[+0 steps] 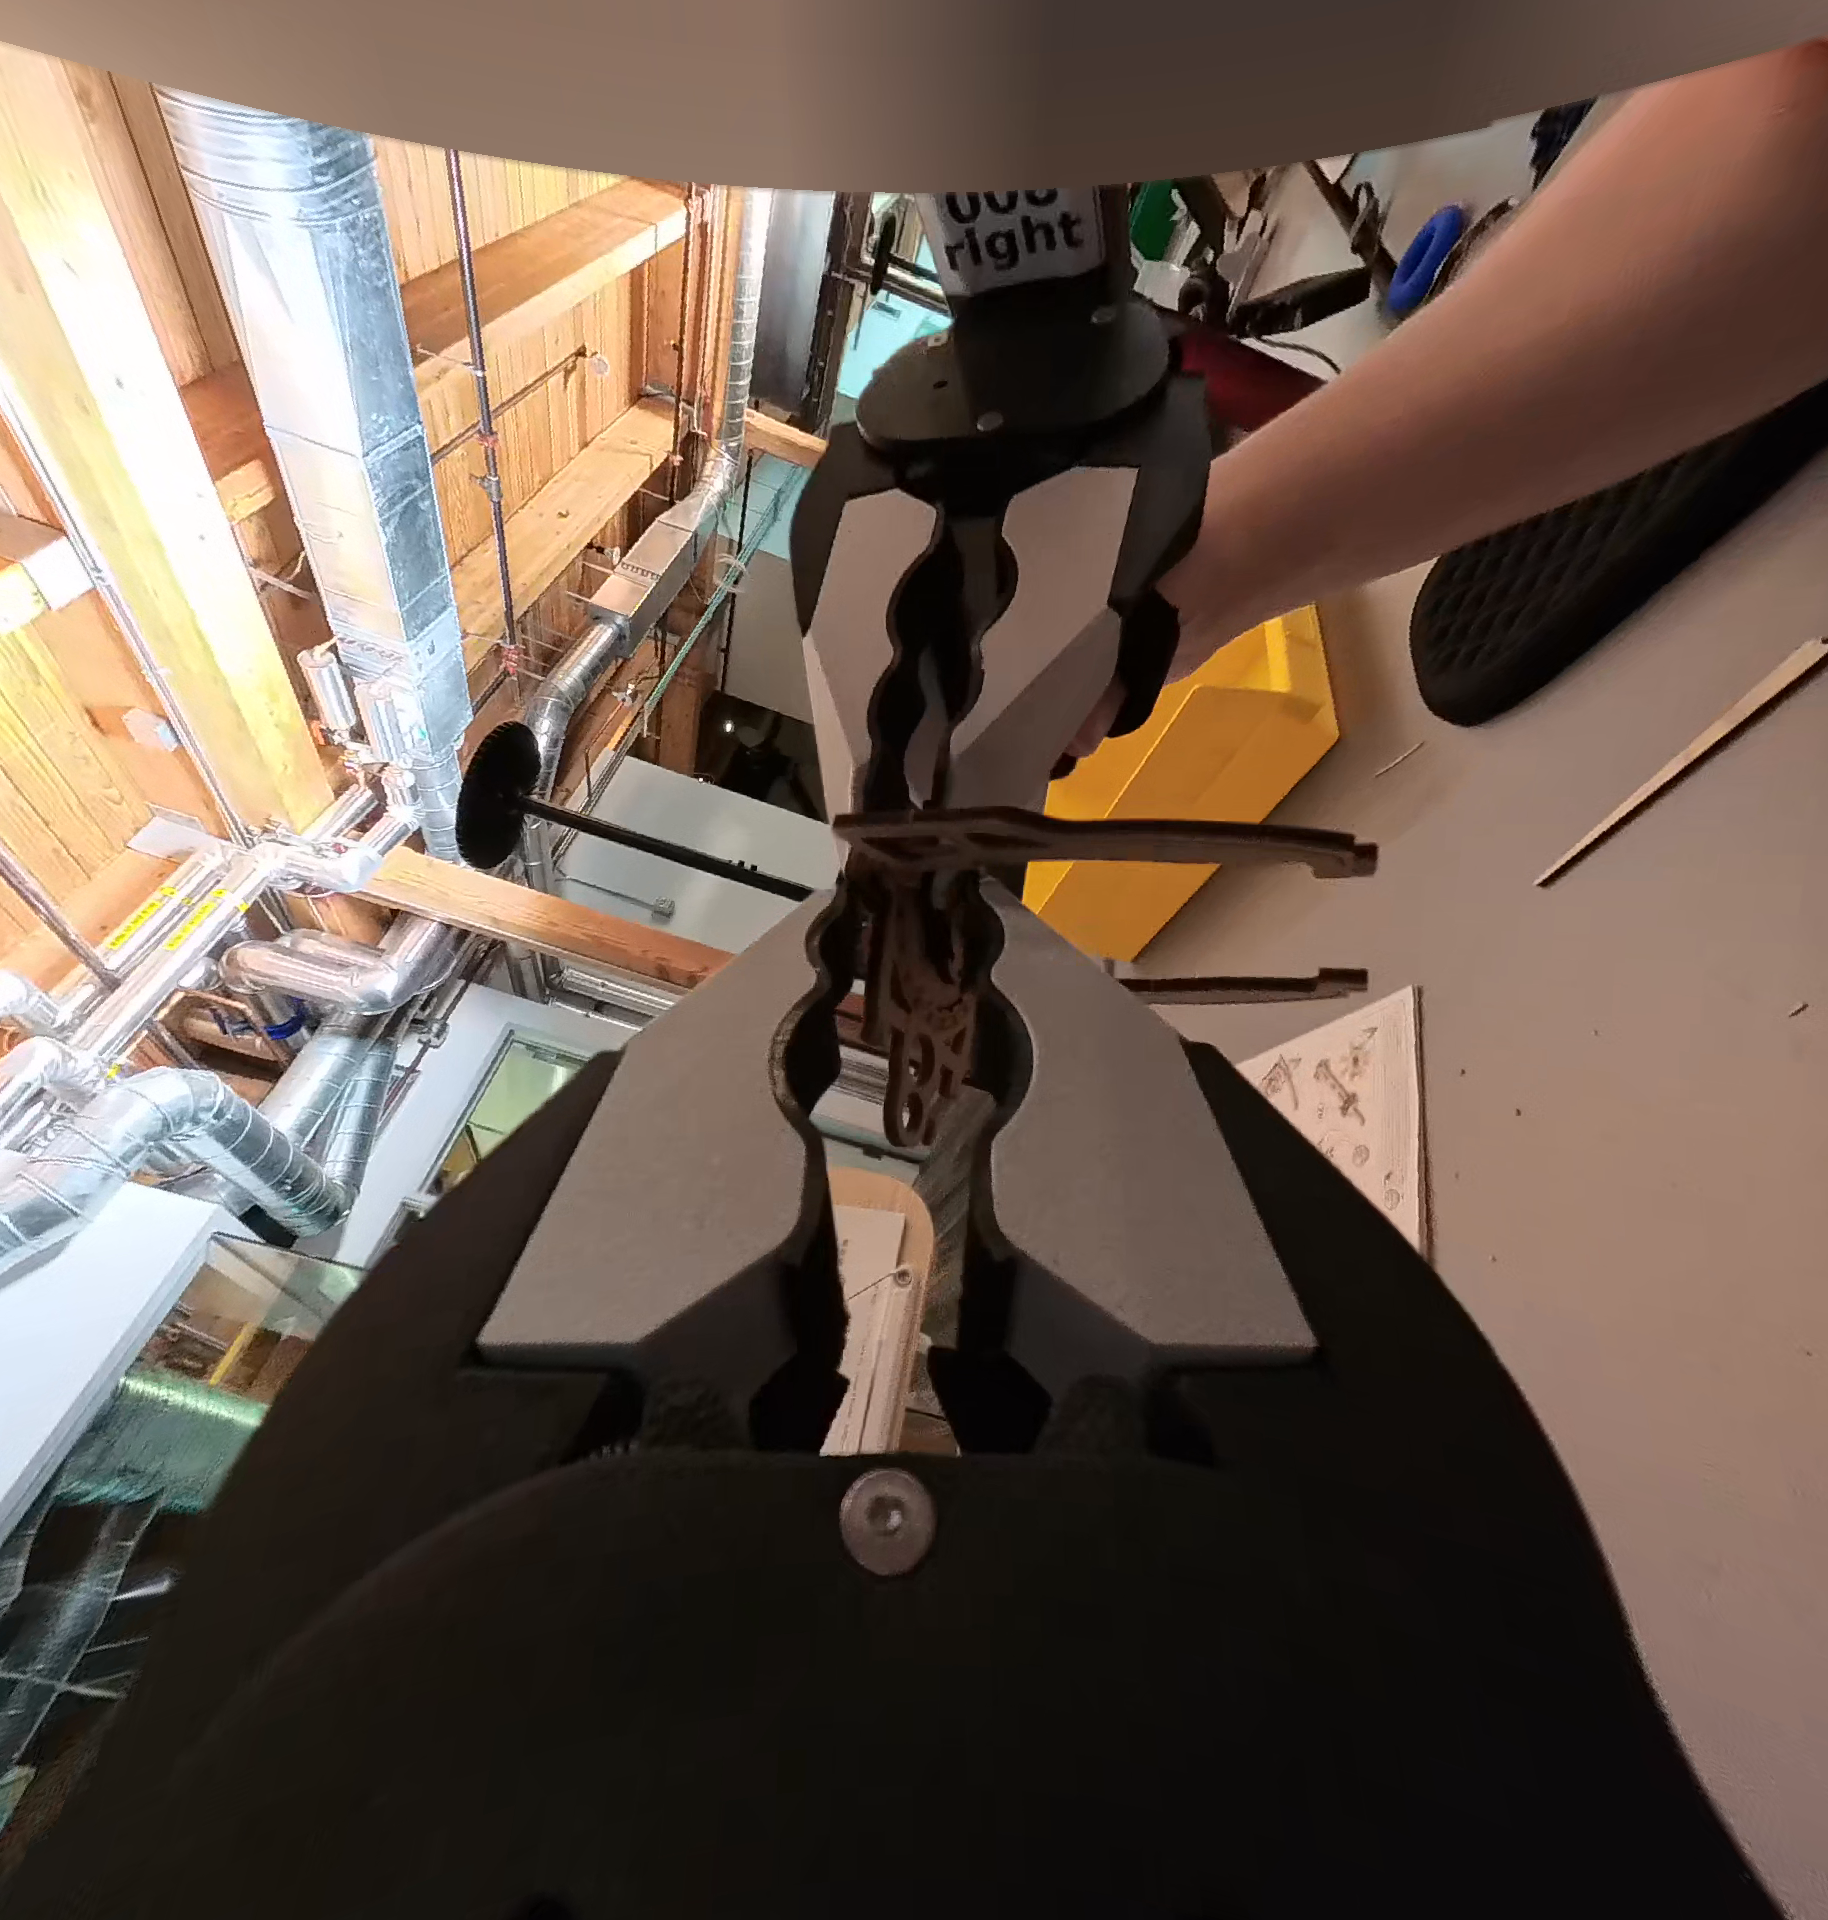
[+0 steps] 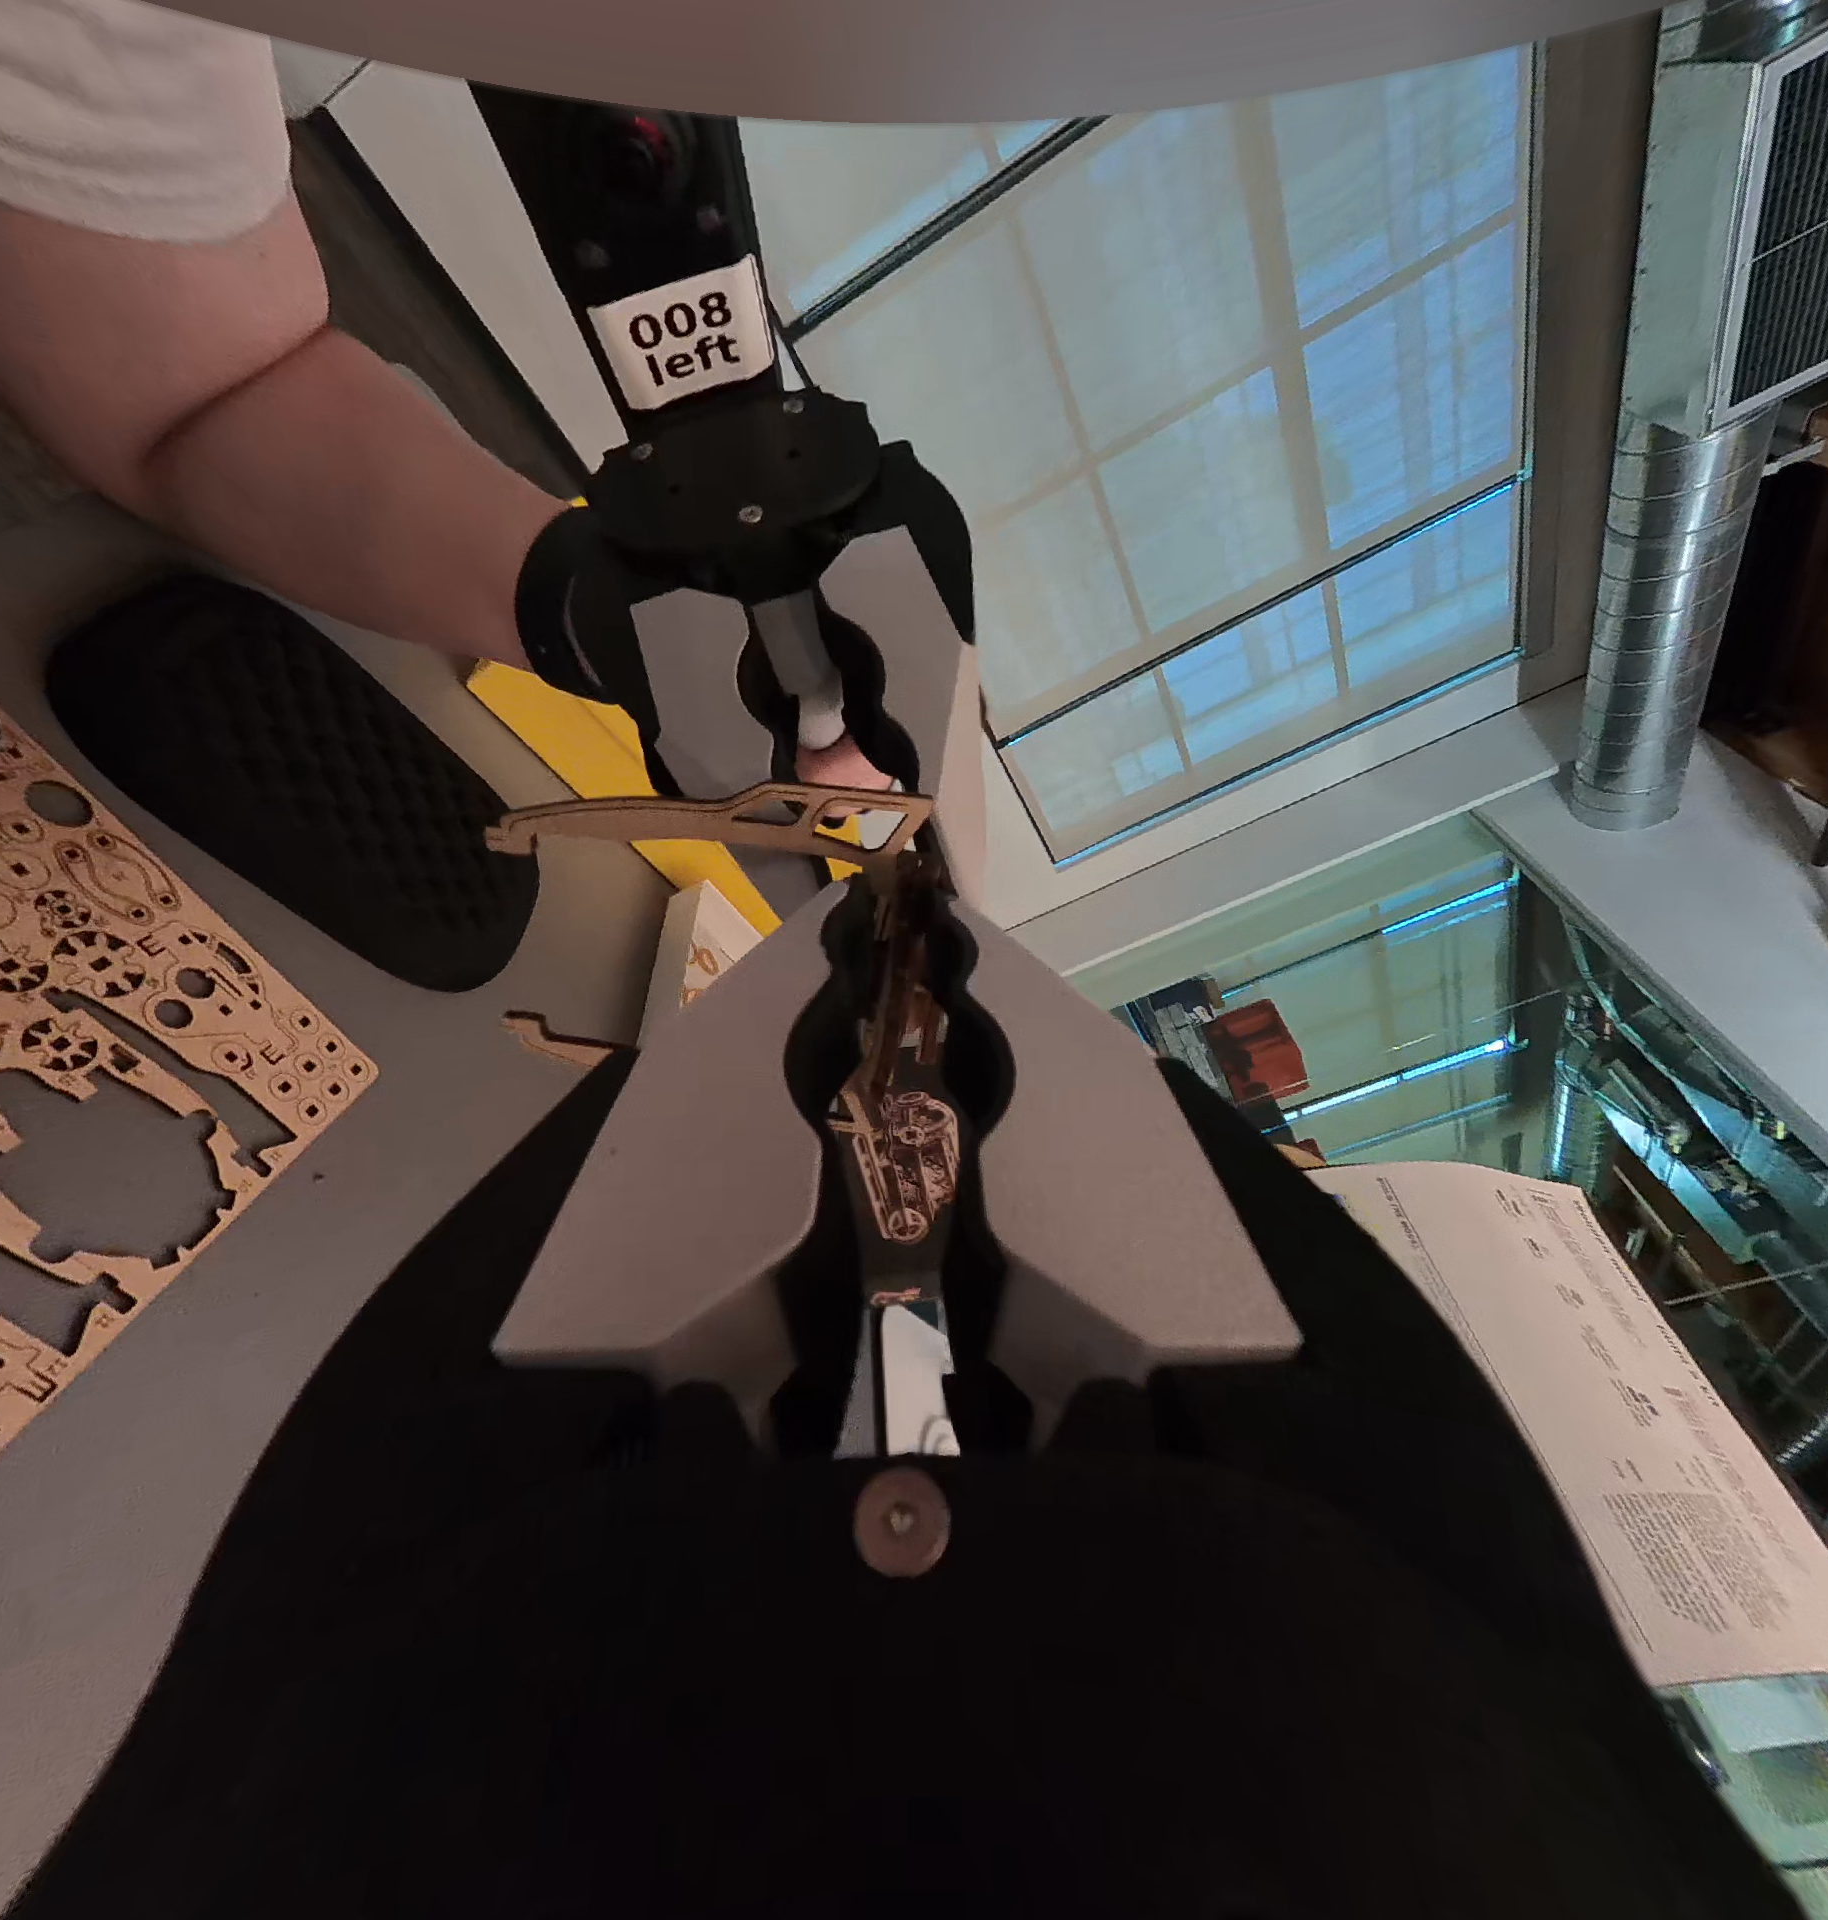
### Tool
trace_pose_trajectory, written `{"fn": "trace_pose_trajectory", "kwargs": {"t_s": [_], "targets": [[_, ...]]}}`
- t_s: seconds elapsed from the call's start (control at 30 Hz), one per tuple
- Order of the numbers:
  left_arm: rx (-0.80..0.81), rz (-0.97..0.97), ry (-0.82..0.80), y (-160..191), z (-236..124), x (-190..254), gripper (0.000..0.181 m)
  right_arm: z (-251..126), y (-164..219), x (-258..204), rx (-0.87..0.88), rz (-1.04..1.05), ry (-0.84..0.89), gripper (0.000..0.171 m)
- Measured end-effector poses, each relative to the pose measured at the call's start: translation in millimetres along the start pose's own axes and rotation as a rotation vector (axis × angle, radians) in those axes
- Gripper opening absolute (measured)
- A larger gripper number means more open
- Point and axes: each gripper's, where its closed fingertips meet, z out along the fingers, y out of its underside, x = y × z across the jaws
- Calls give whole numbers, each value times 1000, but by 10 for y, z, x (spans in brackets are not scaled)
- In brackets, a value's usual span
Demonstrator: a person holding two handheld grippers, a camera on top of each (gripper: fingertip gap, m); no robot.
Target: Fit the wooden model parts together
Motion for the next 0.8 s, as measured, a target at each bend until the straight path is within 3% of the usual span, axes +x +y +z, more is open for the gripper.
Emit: {"fn": "trace_pose_trajectory", "kwargs": {"t_s": [0.37, 0.53, 0.8], "targets": [[-50, -13, 11, 63, 32, 14, 17, 7, 68, 13, -37, 1, 1, 7], [-95, 71, -4, 113, 25, -30, 19, 36, 99, 46, -42, -24, 33, 9], [-201, 116, 1, 290, -36, -72, 29, -39, 305, 158, -300, -251, 100, 8]]}}
